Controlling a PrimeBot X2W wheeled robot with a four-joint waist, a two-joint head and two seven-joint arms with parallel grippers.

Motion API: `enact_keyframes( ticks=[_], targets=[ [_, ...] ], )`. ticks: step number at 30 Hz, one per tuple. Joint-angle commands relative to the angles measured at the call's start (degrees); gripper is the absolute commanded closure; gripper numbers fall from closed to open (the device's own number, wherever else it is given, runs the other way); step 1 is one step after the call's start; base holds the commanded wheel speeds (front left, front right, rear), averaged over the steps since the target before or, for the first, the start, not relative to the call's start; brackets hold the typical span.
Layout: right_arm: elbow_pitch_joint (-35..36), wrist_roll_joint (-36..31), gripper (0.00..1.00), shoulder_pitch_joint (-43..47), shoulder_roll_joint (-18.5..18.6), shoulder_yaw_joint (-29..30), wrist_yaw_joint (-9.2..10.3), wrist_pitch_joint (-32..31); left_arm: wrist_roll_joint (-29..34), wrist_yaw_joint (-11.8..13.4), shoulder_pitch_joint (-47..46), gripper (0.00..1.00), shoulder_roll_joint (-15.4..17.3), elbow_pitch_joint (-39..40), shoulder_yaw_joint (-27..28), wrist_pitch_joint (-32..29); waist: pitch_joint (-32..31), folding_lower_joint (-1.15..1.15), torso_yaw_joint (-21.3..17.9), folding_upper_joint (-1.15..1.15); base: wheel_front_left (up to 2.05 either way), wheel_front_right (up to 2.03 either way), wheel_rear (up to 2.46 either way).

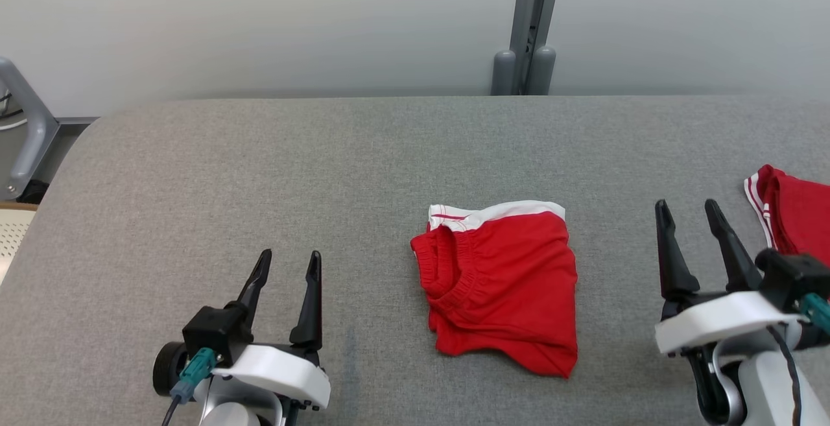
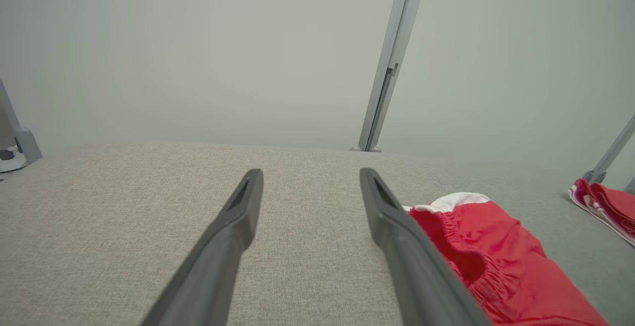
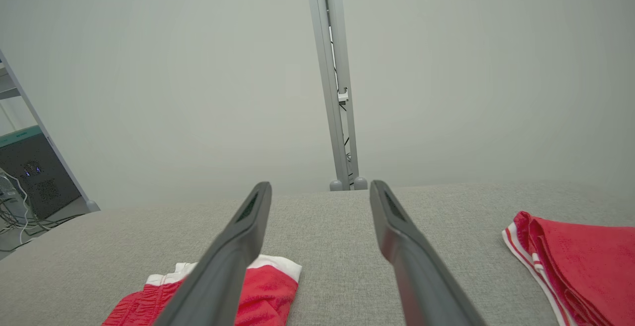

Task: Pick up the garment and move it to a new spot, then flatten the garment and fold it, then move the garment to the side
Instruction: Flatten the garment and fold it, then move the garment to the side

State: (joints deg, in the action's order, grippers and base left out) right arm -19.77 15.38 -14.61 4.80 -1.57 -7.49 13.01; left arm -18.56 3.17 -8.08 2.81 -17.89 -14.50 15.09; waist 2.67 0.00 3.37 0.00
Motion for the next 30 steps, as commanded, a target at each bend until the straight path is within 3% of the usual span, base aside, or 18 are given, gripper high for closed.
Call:
enact_keyframes(
  ticks=[1, 11, 30],
  targets=[
    [1.2, -0.36, 0.0, 1.54, -0.37, 0.59, -0.01, 0.61, 0.53, -0.03, 0.66, 0.0, 0.22, 0.38, 0.57, 0.08, -0.23, 0.0, -0.06, 0.0, 0.0, 0.0, 0.0],
    [6.5, 1.01, 0.0, 8.86, -1.77, 0.95, -0.01, 1.28, 0.73, 0.03, 3.79, 0.0, 0.22, 2.0, 2.16, 0.08, -1.58, 0.0, 0.13, 0.0, 0.0, 0.0, 0.0],
    [5.51, 1.07, 0.0, 10.71, -1.76, 0.94, -0.01, 2.13, 0.93, 0.3, 6.71, 0.0, 0.21, 3.92, 2.91, 0.07, -2.8, 0.0, 1.21, 0.0, 0.0, 0.0, 0.0]
  ],
)
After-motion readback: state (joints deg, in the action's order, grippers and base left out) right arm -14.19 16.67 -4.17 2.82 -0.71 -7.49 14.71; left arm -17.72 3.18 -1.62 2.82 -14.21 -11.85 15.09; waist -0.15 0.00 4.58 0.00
